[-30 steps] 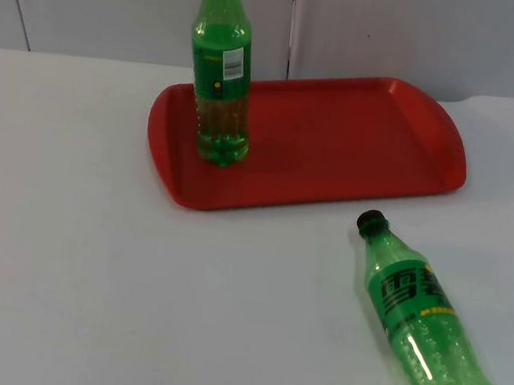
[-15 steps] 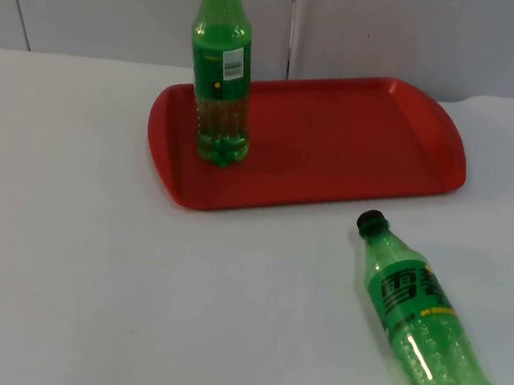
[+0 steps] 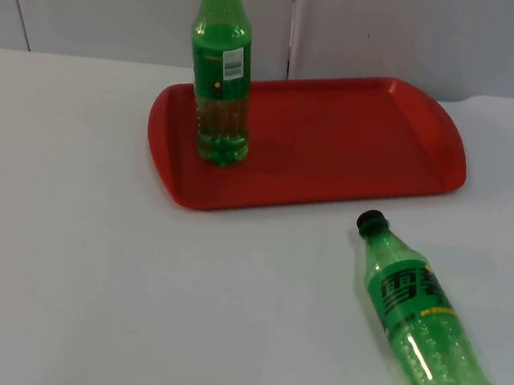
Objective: Place the bottle upright on the tray.
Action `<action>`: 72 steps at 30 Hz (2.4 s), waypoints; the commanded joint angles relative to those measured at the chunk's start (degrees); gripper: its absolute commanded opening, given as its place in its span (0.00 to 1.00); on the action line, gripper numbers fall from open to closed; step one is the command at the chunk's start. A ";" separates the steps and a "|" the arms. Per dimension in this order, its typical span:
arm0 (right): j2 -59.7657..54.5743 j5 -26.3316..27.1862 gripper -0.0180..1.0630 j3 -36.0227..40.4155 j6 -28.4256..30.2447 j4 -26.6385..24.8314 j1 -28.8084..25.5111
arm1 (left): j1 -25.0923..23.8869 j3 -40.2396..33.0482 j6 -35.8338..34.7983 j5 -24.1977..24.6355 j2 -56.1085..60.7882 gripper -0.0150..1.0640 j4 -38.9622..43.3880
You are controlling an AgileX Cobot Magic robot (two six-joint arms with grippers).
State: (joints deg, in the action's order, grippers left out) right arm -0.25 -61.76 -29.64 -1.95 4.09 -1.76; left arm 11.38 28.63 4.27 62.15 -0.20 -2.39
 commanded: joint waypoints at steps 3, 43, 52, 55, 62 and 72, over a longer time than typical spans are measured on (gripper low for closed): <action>0.25 -0.02 0.99 0.13 0.27 -0.25 -0.31 | 0.02 -0.27 -0.58 -0.49 0.20 0.99 0.49; 0.25 0.09 0.99 0.13 0.27 -0.25 -0.31 | 0.02 -0.27 -3.20 -0.63 0.20 0.99 -0.35; 0.25 0.09 0.99 0.13 0.03 -0.37 -0.31 | 0.02 -0.27 -3.20 -0.63 0.20 0.99 -0.35; 0.25 0.09 0.99 0.13 0.03 -0.37 -0.31 | 0.02 -0.27 -3.20 -0.63 0.20 0.99 -0.35; 0.25 0.09 0.99 0.13 0.03 -0.37 -0.31 | 0.02 -0.27 -3.20 -0.63 0.20 0.99 -0.35; 0.25 0.31 0.99 -0.19 0.03 -0.37 -0.31 | 0.02 -0.27 -3.10 -0.63 0.20 0.99 -0.36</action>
State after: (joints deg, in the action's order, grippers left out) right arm -0.25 -61.76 -29.64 -1.91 4.09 -1.76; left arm 11.38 28.63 1.48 62.15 -0.20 -2.37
